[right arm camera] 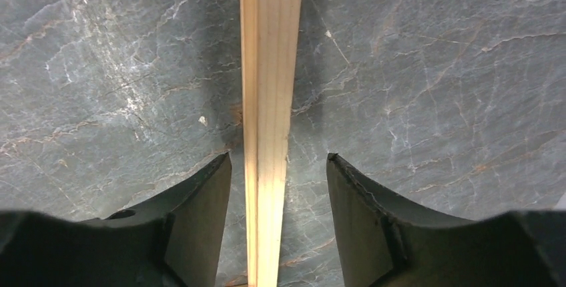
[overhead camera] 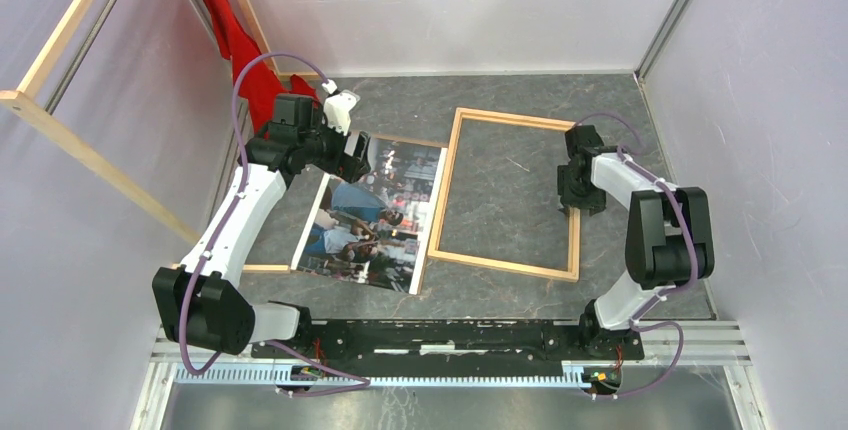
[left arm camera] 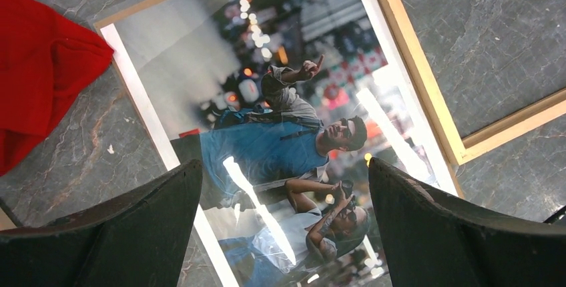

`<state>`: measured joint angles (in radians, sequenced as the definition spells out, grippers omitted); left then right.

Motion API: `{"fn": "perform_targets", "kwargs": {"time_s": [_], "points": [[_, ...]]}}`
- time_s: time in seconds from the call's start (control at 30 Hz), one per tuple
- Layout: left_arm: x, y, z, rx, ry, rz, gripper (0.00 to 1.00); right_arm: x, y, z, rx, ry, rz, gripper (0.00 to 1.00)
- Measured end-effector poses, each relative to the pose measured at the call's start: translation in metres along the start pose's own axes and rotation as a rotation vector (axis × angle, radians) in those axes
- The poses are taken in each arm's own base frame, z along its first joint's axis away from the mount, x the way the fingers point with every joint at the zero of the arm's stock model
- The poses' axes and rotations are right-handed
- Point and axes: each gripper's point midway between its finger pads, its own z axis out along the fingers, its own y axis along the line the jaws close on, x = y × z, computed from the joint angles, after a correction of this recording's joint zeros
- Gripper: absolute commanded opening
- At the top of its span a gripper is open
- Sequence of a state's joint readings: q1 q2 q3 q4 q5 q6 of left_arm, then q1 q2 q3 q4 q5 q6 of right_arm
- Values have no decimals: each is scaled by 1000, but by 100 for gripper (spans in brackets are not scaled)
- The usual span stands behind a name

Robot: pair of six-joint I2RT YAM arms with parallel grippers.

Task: Put the photo into the frame
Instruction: Turn over the photo frame at the center of the board, then move the photo frame to the center of the board.

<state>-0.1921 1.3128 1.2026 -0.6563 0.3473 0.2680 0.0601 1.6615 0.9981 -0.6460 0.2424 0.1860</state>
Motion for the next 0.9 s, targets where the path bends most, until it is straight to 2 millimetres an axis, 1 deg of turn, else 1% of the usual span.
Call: {"fn": "perform_targets", "kwargs": {"time_s": [0.03,0.07,0.13,0.17,0.2,0.23,0.27,0.33,0.37,0.4,0.47,0.5,0.53,0.57,0.6,0.67,0.7,0.77,0.8,0.9], "points": [[0,0,0,-2,0,3,100,-1,1,-1,1,-7,4,74],[0,1,0,-2,1,7,100,-3,2,-3,2,-18,11,78],[2,1,1,-5,6,9,100,-11,7,-15,1,-63,11,83],[3,2,1,-6,7,9,100,-17,13,-21,-5,-89,3,85],[3,2,1,-8,10,8,100,-26,23,-31,-14,-124,-7,87],[4,3,2,-13,13,8,100,-38,38,-43,-35,-172,-24,87],[5,5,2,-21,18,6,100,-53,57,-57,-63,-229,-39,88],[7,7,4,-30,29,4,100,-71,94,-80,-132,-319,-63,88],[9,9,6,-41,38,2,100,-78,122,-95,-185,-374,-80,88],[10,11,7,-48,44,1,100,-80,138,-103,-218,-399,-90,88],[15,16,10,-68,65,-4,100,-79,185,-121,-305,-446,-127,85],[18,20,12,-87,79,-6,100,-77,203,-124,-330,-451,-146,84],[20,22,14,-92,92,-9,100,-74,226,-127,-356,-454,-169,83],[23,24,16,-103,103,-11,100,-72,240,-126,-368,-451,-185,83],[25,26,16,-115,114,-12,100,-69,259,-125,-376,-445,-208,82],[31,31,17,-141,138,-15,100,-62,290,-118,-385,-430,-248,80],[34,33,17,-151,147,-16,100,-59,301,-113,-382,-423,-264,78],[38,35,16,-168,163,-17,100,-51,319,-102,-367,-408,-292,76],[41,37,16,-177,171,-18,100,-46,324,-98,-358,-400,-305,75],[49,40,15,-200,197,-20,100,-36,328,-86,-321,-380,-323,69]]}}
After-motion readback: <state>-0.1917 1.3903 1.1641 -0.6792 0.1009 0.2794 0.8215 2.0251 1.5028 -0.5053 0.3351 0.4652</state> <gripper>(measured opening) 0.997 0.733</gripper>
